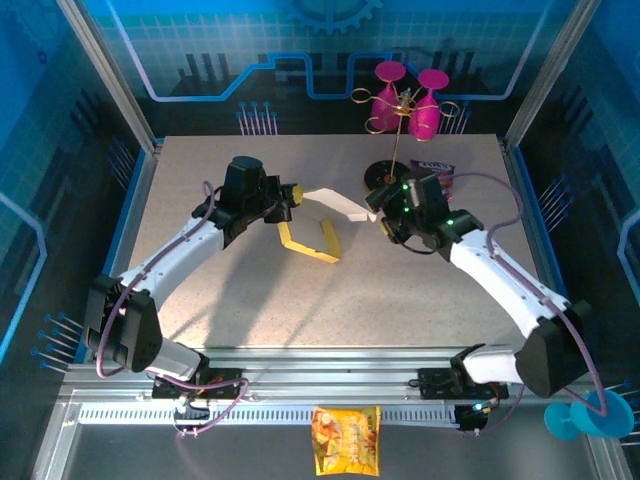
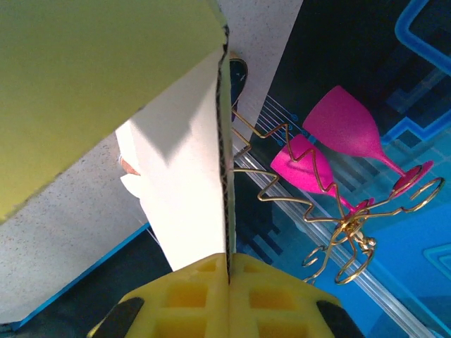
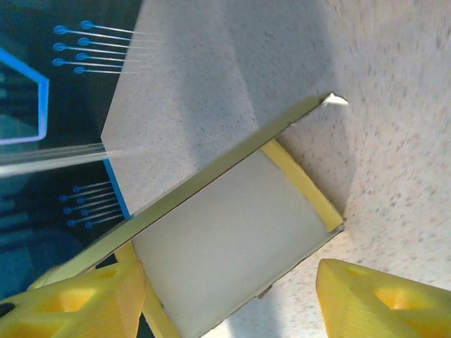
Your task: Fold the paper box
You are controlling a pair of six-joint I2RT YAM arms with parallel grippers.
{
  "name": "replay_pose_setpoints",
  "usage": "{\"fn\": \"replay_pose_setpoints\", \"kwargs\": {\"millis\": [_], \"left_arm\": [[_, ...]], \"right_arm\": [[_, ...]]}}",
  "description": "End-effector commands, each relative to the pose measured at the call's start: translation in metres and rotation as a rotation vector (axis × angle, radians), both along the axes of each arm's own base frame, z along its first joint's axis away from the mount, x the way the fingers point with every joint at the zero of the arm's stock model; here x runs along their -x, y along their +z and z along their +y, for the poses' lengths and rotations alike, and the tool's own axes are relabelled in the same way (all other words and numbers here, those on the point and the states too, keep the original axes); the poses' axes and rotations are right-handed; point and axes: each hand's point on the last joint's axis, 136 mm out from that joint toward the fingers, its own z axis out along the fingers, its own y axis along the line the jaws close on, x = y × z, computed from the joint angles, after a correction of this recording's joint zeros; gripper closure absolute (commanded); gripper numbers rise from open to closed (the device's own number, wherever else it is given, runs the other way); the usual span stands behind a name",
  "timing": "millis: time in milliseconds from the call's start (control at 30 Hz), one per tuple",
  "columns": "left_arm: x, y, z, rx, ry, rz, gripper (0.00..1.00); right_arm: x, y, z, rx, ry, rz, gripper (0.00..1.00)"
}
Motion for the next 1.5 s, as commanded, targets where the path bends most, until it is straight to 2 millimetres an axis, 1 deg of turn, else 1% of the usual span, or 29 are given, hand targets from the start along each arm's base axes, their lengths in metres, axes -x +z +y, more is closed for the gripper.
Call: {"fn": "replay_pose_setpoints", "kwargs": {"millis": [0,167,300,400,467,533,567,633,667,700,733,767,800,833,867,1000,1100,1167,1300,1367,1467], "left_arm": [[0.005,0.02,0.001,0.068,-0.071,-0.087,1.0],[0.008,0.014,0.012,0.076,-0.081,-0.089,1.0],[0.009,0.011,0.016,0.088,-0.085,-0.095,1.0],[0.008,0.012,0.02,0.094,-0.085,-0.109,1.0],[0.007,0.015,0.021,0.102,-0.093,-0.126,1.0],[0.005,0.017,0.02,0.114,-0.112,-0.142,1.0],[0.004,0.018,0.019,0.122,-0.126,-0.149,1.0],[0.004,0.02,0.019,0.14,-0.141,-0.158,0.99],[0.004,0.022,0.02,0.147,-0.146,-0.163,0.86],[0.006,0.024,0.023,0.149,-0.147,-0.167,0.73],[0.007,0.027,0.026,0.146,-0.146,-0.168,0.65],[0.01,0.029,0.03,0.135,-0.145,-0.164,0.59],[0.014,0.032,0.035,0.12,-0.141,-0.161,0.55],[0.018,0.035,0.04,0.114,-0.13,-0.147,0.51],[0.022,0.038,0.046,0.073,-0.137,-0.158,0.49],[0.039,0.046,0.066,0.011,-0.11,-0.109,0.46],[0.044,0.05,0.073,-0.017,-0.095,-0.089,0.47],[0.04,0.053,0.074,-0.025,-0.095,-0.096,0.48],[0.023,0.058,0.067,-0.032,-0.11,-0.108,0.52],[0.017,0.06,0.064,-0.053,-0.121,-0.115,0.54],[0.01,0.064,0.06,-0.079,-0.133,-0.124,0.56]], "right_arm": [[-0.023,0.023,0.03,-0.331,-0.123,0.015,0.35],[-0.041,-0.003,0.042,-0.441,-0.199,0.073,0.35],[-0.056,-0.013,0.052,-0.493,-0.218,0.083,0.37],[-0.065,-0.019,0.061,-0.516,-0.213,0.098,0.42],[-0.069,-0.022,0.065,-0.526,-0.216,0.109,0.49],[-0.075,-0.022,0.068,-0.546,-0.222,0.094,0.6],[-0.078,-0.024,0.068,-0.553,-0.229,0.097,0.69],[-0.082,-0.016,0.069,-0.578,-0.233,0.072,0.85],[-0.082,-0.015,0.069,-0.579,-0.241,0.071,0.92],[-0.082,-0.013,0.066,-0.575,-0.255,0.067,0.96],[-0.082,-0.007,0.064,-0.576,-0.26,0.053,1.0],[-0.079,-0.01,0.061,-0.553,-0.276,0.067,1.0],[-0.079,-0.007,0.058,-0.543,-0.284,0.062,1.0],[-0.078,-0.005,0.056,-0.535,-0.29,0.06,1.0],[-0.077,-0.003,0.054,-0.529,-0.294,0.059,1.0],[-0.076,0.003,0.051,-0.517,-0.308,0.049,1.0],[-0.078,0.009,0.048,-0.521,-0.319,0.028,1.0],[-0.079,0.016,0.049,-0.523,-0.311,0.017,1.0],[-0.077,0.027,0.055,-0.497,-0.272,-0.004,1.0],[-0.074,0.029,0.056,-0.48,-0.256,-0.009,1.0],[-0.07,0.027,0.057,-0.464,-0.247,-0.009,1.0]]}}
